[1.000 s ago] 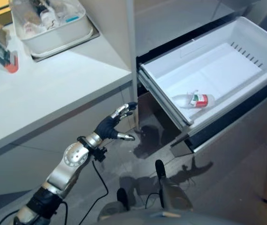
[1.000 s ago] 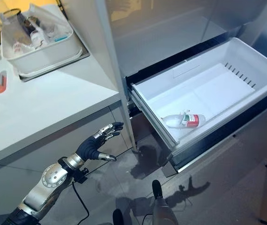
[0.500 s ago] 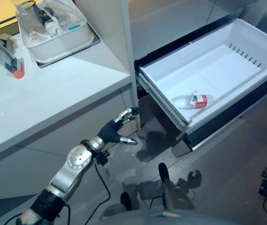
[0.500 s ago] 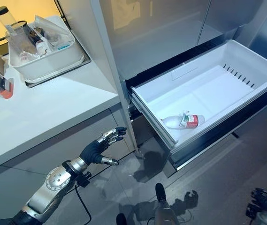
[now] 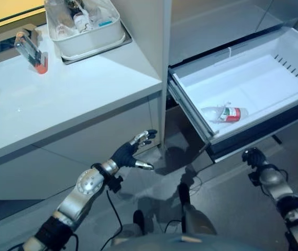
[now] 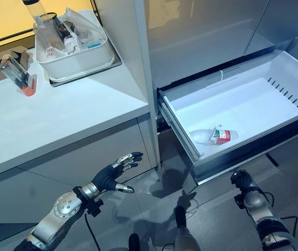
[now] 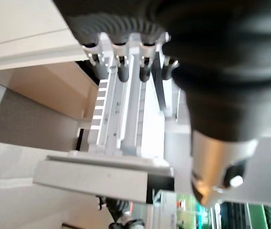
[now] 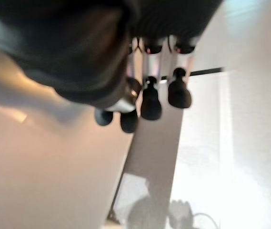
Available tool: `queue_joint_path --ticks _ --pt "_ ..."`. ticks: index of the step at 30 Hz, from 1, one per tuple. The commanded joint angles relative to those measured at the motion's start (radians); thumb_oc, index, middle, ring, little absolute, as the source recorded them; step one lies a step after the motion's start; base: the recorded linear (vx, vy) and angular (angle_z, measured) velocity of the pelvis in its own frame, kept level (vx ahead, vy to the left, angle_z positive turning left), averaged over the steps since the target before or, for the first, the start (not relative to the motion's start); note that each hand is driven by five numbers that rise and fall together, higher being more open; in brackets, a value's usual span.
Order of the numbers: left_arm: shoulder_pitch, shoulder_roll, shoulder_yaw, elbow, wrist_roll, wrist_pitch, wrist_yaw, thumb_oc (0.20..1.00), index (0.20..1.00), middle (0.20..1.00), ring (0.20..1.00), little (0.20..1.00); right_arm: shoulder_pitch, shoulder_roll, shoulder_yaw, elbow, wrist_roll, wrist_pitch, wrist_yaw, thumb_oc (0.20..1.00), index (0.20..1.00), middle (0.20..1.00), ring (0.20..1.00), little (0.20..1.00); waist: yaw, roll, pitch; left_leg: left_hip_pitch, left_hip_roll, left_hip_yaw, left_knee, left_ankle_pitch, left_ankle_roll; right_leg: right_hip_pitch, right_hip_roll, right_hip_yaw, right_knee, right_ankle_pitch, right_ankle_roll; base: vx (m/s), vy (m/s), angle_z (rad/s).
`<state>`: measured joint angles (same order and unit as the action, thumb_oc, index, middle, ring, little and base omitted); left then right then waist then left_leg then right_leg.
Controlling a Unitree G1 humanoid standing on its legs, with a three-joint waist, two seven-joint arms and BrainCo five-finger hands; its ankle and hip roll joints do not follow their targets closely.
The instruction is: Take the drinks into the refrigerator
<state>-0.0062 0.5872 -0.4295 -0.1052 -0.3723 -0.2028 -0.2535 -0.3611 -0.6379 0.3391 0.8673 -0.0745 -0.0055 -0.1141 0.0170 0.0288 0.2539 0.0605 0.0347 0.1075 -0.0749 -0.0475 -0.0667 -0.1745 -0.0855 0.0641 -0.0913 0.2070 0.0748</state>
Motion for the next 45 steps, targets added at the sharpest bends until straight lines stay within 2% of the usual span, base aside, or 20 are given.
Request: queue_joint_path --ticks 1,6,11,17,24,25,27,30,33,36,39,42,45 --pt "-0.063 0.007 -0.026 -0.088 -0.033 -0.049 0.033 1.000 1.000 1.000 1.000 1.000 -0.419 0.045 0.068 -0.093 -0.059 -0.112 -0.027 0.200 0.200 0.200 0.200 0.200 0.084 -0.030 0.028 -0.133 -0.060 -0.052 0.046 0.027 0.077 0.044 0.007 -0.025 0.063 -0.099 0.038 -0.04 0.003 0.14" --pt "-0.096 0.002 -0.036 -0.086 -0.031 -0.053 0.065 1.000 1.000 1.000 1.000 1.000 -0.687 0.103 0.203 -0.045 -0.140 -0.102 -0.039 0.200 0.200 0.200 0.200 0.200 0.120 -0.035 0.046 -0.163 -0.063 -0.069 0.041 0.047 0.076 0.019 0.006 -0.040 0.063 -0.087 0.036 -0.04 0.000 0.08" --pt "-0.103 -0.001 -0.031 -0.084 -0.021 -0.051 0.086 1.000 1.000 1.000 1.000 1.000 -0.849 0.171 0.312 -0.054 -0.258 -0.082 -0.022 0.200 0.200 0.200 0.200 0.200 0.137 -0.040 0.065 -0.184 -0.065 -0.077 0.036 0.059 0.075 0.002 0.006 -0.048 0.062 -0.078 0.034 -0.02 0.007 0.10" --pt "-0.097 -0.010 -0.017 -0.080 -0.012 -0.052 0.096 1.000 1.000 1.000 1.000 1.000 -0.878 0.197 0.370 -0.053 -0.348 -0.078 0.001 0.200 0.200 0.200 0.200 0.200 0.146 -0.043 0.076 -0.195 -0.064 -0.088 0.027 0.070 0.072 -0.008 0.004 -0.053 0.055 -0.071 0.033 -0.01 0.001 0.12" --pt "-0.089 -0.023 0.001 -0.074 0.000 -0.058 0.102 1.000 1.000 1.000 1.000 1.000 -0.751 0.176 0.309 -0.017 -0.284 -0.080 0.003 0.200 0.200 0.200 0.200 0.200 0.137 -0.044 0.079 -0.192 -0.063 -0.089 0.021 0.071 0.071 -0.003 0.005 -0.055 0.050 -0.070 0.034 0.00 0.003 -0.01" --pt "-0.082 -0.032 0.012 -0.074 0.006 -0.057 0.100 1.000 1.000 1.000 1.000 1.000 -0.674 0.170 0.275 -0.016 -0.252 -0.077 0.011 1.000 1.000 1.000 1.000 1.000 0.129 -0.043 0.079 -0.189 -0.062 -0.090 0.021 0.070 0.071 -0.003 0.005 -0.058 0.050 -0.071 0.034 0.00 0.000 0.00" --pt "-0.077 -0.036 0.017 -0.072 0.008 -0.058 0.097 1.000 1.000 1.000 1.000 1.000 -0.622 0.164 0.254 -0.022 -0.230 -0.083 0.012 1.000 1.000 1.000 1.000 1.000 0.127 -0.042 0.079 -0.188 -0.063 -0.091 0.020 0.070 0.071 -0.002 0.005 -0.058 0.051 -0.072 0.034 -0.01 0.002 0.02" --pt "-0.064 -0.053 0.028 -0.057 0.007 -0.059 0.094 1.000 1.000 1.000 1.000 1.000 -0.431 0.165 0.166 -0.048 -0.131 -0.092 0.005 1.000 1.000 1.000 1.000 1.000 0.115 -0.043 0.076 -0.180 -0.061 -0.093 0.019 0.069 0.070 0.003 0.004 -0.057 0.054 -0.076 0.034 0.00 -0.007 0.03" --pt "-0.039 -0.071 0.048 -0.018 -0.004 -0.063 0.091 1.000 1.000 1.000 1.000 1.000 -0.260 0.182 0.086 -0.004 -0.061 -0.104 0.000 1.000 1.000 1.000 1.000 1.000 0.101 -0.044 0.070 -0.169 -0.060 -0.096 0.019 0.067 0.069 0.014 0.003 -0.063 0.057 -0.082 0.033 0.01 -0.019 0.06" --pt "-0.013 -0.108 0.068 0.069 -0.008 -0.064 0.102 1.000 1.000 1.000 1.000 1.000 -0.120 0.236 -0.002 0.107 0.031 -0.117 -0.003 1.000 1.000 1.000 1.000 1.000 0.085 -0.048 0.061 -0.159 -0.058 -0.098 0.018 0.067 0.066 0.023 0.004 -0.069 0.061 -0.087 0.032 0.02 -0.031 0.08" --pt "0.003 -0.143 0.085 0.163 0.012 -0.066 0.125 1.000 1.000 1.000 1.000 1.000 -0.055 0.263 -0.017 0.168 0.057 -0.125 0.011 1.000 1.000 1.000 1.000 1.000 0.077 -0.050 0.053 -0.151 -0.055 -0.101 0.018 0.065 0.065 0.029 0.005 -0.073 0.066 -0.096 0.030 0.00 -0.012 0.02" --pt "0.036 -0.257 0.130 0.397 0.023 -0.029 0.176 1.000 1.000 1.000 1.000 1.000 0.049 0.340 -0.094 0.288 0.149 -0.121 0.012 1.000 1.000 1.000 1.000 1.000 0.060 -0.052 0.033 -0.128 -0.051 -0.097 0.024 0.059 0.067 0.049 0.010 -0.077 0.078 -0.110 0.024 0.04 -0.027 -0.02" --pt "0.014 -0.343 0.171 0.617 0.001 -0.007 0.224 1.000 1.000 1.000 1.000 1.000 0.090 0.374 -0.099 0.349 0.165 -0.117 0.017 1.000 1.000 1.000 1.000 1.000 0.050 -0.052 0.018 -0.107 -0.047 -0.095 0.025 0.055 0.065 0.066 0.014 -0.078 0.086 -0.121 0.020 0.05 -0.030 0.00"
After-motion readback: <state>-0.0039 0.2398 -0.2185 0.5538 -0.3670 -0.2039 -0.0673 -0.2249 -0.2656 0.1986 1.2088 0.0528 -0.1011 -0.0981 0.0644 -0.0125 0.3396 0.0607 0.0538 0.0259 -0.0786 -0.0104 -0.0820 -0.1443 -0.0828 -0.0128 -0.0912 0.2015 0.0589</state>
